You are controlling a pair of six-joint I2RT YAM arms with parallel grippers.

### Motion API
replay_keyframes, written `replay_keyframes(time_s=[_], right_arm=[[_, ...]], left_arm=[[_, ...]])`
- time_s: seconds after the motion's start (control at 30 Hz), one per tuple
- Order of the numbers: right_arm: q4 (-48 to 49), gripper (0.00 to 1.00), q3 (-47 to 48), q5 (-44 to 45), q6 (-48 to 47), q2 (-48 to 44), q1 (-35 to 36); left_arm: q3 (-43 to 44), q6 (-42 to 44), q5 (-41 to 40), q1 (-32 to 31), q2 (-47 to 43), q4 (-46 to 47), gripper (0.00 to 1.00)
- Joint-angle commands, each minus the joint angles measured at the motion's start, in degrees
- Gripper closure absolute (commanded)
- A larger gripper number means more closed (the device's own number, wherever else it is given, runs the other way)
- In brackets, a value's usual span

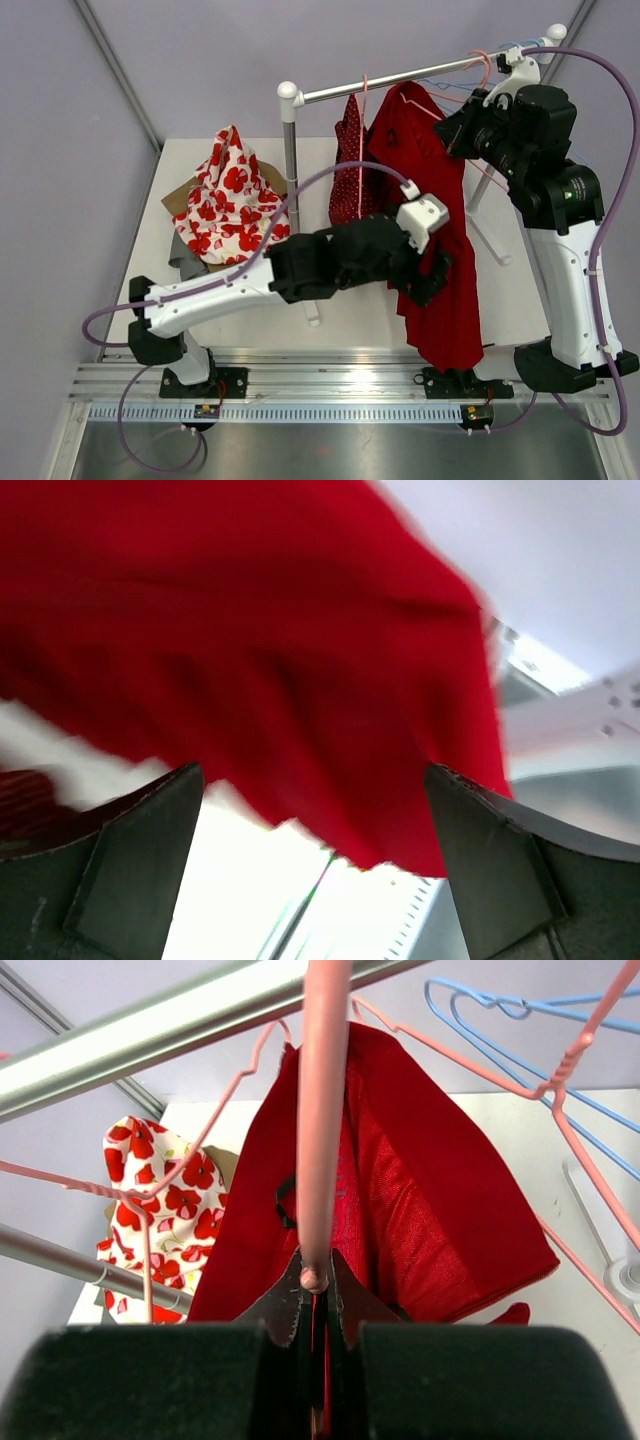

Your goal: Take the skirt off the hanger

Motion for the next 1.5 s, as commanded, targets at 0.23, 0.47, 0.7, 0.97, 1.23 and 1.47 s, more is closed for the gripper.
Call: replay_keyframes(time_s=[0.23,0.47,0.7,0.97,1.23,1.47], right_arm=[[4.28,1.00,0.68,1.80,0.23,-3.16,0.21],[4.37,1.00,1.12,1.80,0.32,-3.87,0.30],[4.10,1.00,2.18,4.43,0.67,-2.81,0.21],[3.14,1.00,5.87,6.63,-0.82,-0.79,0.21],[3.23,1.00,7.45,8.39,-0.03,0.35,0.21],[0.86,1.00,12.01,13.22,-0.74,4.30,0.21]], left_arm=[[3.97,-1.97,5.60,-3.86,5.15,11.89,0.05],[1.08,-2.41,-0.20,-4.21,6.21,12.94,0.88],[-6.74,-2.68,-4.49,-8.42,2.17,15.94,1.00],[-14.39,-7.67,-13.65,-30.21,4.00,11.02,1.00],[-1.58,-8.49,-15.15,-39.54,15.95,-0.93,1.00],[16.35,-4.26,-12.42,-42.71,28.52,-17.61,1.00]])
